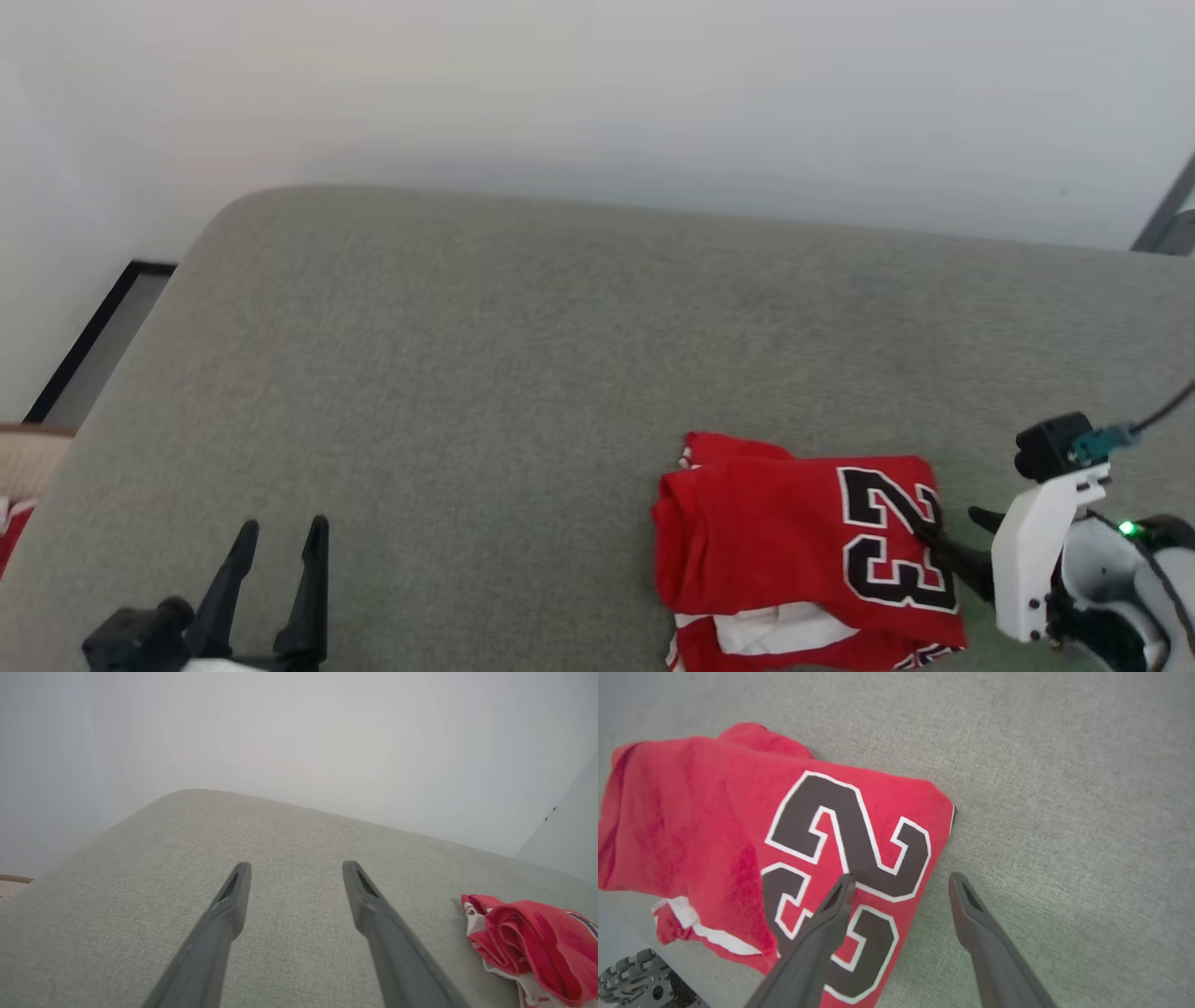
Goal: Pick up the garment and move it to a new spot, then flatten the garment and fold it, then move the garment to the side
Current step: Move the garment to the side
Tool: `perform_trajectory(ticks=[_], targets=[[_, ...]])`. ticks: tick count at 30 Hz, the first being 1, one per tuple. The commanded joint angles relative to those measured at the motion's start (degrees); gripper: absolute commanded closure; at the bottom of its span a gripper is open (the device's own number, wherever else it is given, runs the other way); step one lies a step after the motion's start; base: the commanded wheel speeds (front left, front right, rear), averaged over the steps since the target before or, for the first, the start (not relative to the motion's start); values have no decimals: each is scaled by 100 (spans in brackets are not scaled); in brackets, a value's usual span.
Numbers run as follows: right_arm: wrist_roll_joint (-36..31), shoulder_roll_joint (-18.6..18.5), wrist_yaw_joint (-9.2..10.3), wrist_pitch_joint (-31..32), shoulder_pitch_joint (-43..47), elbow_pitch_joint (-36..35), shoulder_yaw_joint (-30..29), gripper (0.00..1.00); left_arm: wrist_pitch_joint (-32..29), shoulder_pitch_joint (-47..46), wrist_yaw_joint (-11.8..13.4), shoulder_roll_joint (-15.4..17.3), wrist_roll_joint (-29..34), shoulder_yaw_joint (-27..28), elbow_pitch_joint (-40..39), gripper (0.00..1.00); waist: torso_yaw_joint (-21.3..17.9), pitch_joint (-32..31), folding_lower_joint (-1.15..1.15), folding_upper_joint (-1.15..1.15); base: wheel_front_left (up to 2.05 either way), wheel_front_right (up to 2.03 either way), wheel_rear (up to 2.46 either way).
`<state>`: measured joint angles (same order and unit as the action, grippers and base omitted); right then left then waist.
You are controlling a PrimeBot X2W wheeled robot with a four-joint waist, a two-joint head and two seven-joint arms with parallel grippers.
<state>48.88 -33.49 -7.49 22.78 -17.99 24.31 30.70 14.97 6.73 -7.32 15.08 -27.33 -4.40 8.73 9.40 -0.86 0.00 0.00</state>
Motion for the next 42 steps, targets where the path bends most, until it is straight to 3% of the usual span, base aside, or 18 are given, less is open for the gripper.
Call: perform_trajectory(ticks=[1, 10, 17, 18, 19, 31, 42], targets=[[39, -18, 0, 132, -95, 55, 24, 0, 27, -135, -17, 29, -28, -20, 3, 0, 96, 104, 0, 0, 0, 0, 0], [172, 202, 0, 1488, -598, 790, 251, 0, 27, -373, -17, 3, -91, -197, 64, 0, 320, 373, 0, 0, 0, 0, 0], [380, 707, 0, 2077, -693, 1364, 420, 0, 27, -575, -17, -56, -115, -272, 115, 0, 384, 536, 0, 0, 0, 0, 0], [379, 737, 0, 2097, -714, 1387, 448, 57, 27, -596, -17, -63, -122, -282, 126, 0, 384, 555, 0, 0, 0, 0, 0], [381, 754, 0, 2073, -749, 1389, 467, 100, 27, -625, -17, -72, -131, -293, 140, 0, 380, 575, 0, 0, 0, 0, 0], [320, 154, 20, 1802, -1325, 1021, 151, 100, 27, -1019, -17, 16, -307, -242, 67, 0, 86, 802, 0, 0, 0, 0, 0], [84, -521, 2, 1418, -1829, 841, -272, 100, 26, -1599, -17, 153, -205, -663, -45, 0, -524, 1138, 0, 0, 0, 0, 0]])
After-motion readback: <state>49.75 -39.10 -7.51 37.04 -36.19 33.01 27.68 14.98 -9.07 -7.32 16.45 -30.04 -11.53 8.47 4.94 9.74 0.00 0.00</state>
